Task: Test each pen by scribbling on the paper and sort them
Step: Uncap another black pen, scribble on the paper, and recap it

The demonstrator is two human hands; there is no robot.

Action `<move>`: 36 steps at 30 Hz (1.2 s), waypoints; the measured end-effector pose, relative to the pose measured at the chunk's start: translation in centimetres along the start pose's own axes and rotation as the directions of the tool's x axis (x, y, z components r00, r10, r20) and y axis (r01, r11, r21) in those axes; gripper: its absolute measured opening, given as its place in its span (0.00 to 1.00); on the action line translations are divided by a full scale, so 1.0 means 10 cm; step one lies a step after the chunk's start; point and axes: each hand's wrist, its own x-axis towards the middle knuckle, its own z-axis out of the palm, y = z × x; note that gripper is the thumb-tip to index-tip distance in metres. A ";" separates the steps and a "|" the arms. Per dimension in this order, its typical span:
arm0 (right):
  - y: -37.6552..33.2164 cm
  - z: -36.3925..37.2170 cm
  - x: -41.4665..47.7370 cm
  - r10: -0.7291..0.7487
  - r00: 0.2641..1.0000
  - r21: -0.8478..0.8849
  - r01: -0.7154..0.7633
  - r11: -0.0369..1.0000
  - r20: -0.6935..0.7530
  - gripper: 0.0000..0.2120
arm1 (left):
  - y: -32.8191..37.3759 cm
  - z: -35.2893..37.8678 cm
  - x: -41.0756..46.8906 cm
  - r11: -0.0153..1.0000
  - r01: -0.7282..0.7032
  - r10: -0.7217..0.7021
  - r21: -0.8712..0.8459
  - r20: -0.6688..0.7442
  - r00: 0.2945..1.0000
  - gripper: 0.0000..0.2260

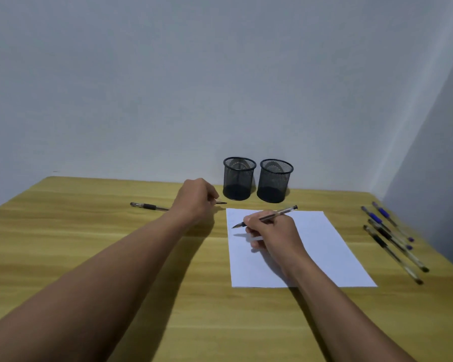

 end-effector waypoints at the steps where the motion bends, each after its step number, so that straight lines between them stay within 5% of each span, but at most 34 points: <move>1: 0.04 0.00 0.01 0.001 1.000 -0.001 -0.001 1.000 -0.010 0.08 | -0.02 0.05 0.03 0.999 0.006 -0.006 0.036 -0.005 1.000 0.08; 12: 0.12 -0.01 0.04 0.012 1.000 -0.044 -0.013 0.999 -0.015 0.09 | -0.02 0.04 -0.13 0.994 0.018 -0.015 0.106 -0.025 1.000 0.13; 21: 0.17 0.05 -0.05 -0.087 0.996 -0.264 0.081 0.961 -0.010 0.09 | 0.03 -0.11 -1.12 0.984 -0.114 0.073 0.140 0.270 0.960 0.29; 36: 0.21 0.05 -0.06 -0.142 0.990 -0.432 0.120 0.894 -0.018 0.06 | 0.19 -0.09 -1.11 0.987 0.008 -0.063 0.161 0.340 0.938 0.30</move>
